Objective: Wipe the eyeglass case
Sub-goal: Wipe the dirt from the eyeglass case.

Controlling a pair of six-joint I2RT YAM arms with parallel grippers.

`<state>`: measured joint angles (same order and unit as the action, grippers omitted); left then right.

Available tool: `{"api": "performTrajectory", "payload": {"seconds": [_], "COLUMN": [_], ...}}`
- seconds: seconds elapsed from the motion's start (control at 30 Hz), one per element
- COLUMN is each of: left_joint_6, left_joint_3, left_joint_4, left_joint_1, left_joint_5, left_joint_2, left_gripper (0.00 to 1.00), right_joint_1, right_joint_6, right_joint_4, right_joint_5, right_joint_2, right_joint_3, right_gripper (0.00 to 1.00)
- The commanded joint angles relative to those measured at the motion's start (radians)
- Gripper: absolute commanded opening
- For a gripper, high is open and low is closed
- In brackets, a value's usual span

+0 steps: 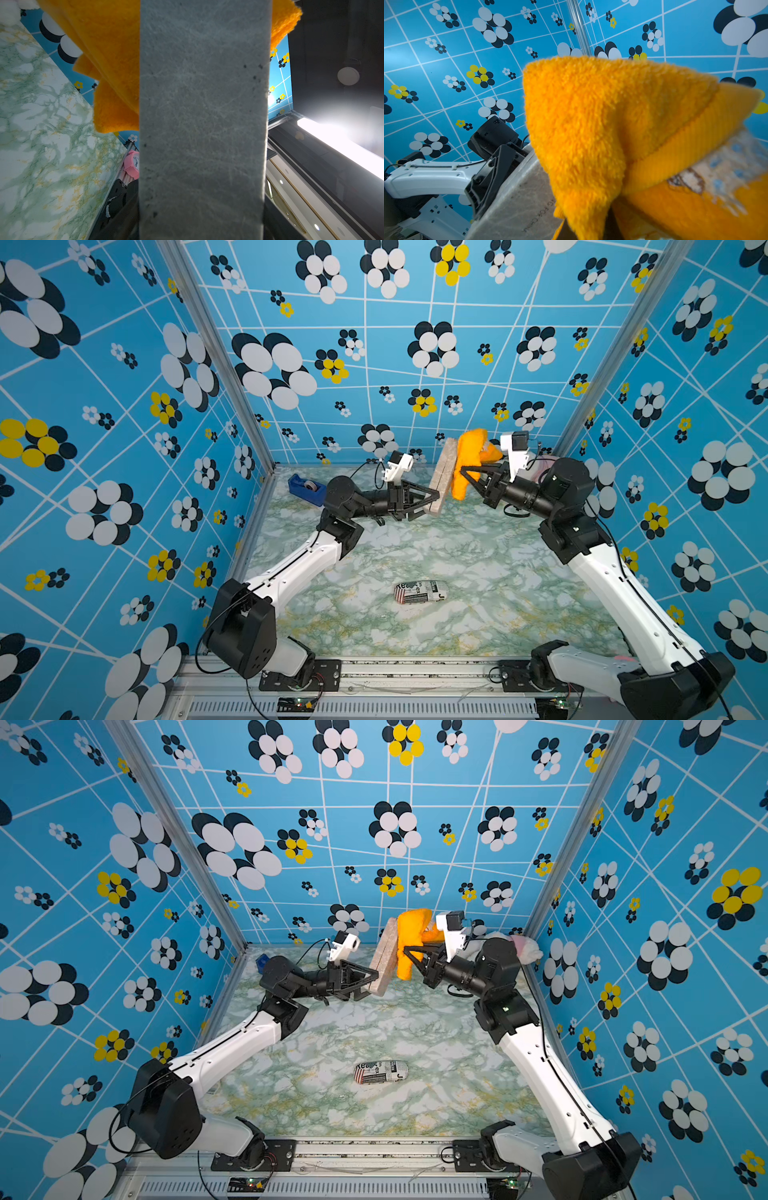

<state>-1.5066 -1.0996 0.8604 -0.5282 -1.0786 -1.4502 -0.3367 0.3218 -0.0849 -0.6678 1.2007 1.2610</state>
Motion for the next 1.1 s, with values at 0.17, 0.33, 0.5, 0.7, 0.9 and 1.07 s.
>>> {"api": "performTrajectory", "payload": {"seconds": [0.17,0.33,0.5,0.7,0.9,1.07], "left_joint_6": [-0.010,-0.005,-0.013,-0.018,-0.005,0.003], "left_joint_3": [0.017,0.005,-0.006,0.009,0.024,0.044], "left_joint_4": [0.080,0.076,0.076,0.075,0.051,0.057], "left_joint_1": [-0.019,-0.017,-0.016,-0.016,-0.020,-0.019], "left_joint_5": [-0.055,-0.060,-0.068,-0.070,-0.067,-0.068], "left_joint_2": [0.039,0.029,0.011,0.012,0.030,0.037], "left_gripper": [0.00,0.00,0.00,0.00,0.00,0.00], "right_joint_1": [-0.002,-0.071,-0.156,-0.095,-0.001,0.037], "right_joint_6": [-0.017,-0.017,-0.017,-0.103,-0.120,-0.178], "right_joint_4": [-0.052,-0.058,-0.008,0.105,0.129,0.194], "right_joint_5": [-0.015,-0.049,-0.052,0.001,-0.027,-0.042], "right_joint_2": [0.008,-0.066,-0.163,-0.141,0.007,0.079], "right_joint_3": [-0.063,-0.191,-0.260,-0.156,0.049,0.189], "right_gripper": [0.00,0.00,0.00,0.00,0.00,0.00]}}
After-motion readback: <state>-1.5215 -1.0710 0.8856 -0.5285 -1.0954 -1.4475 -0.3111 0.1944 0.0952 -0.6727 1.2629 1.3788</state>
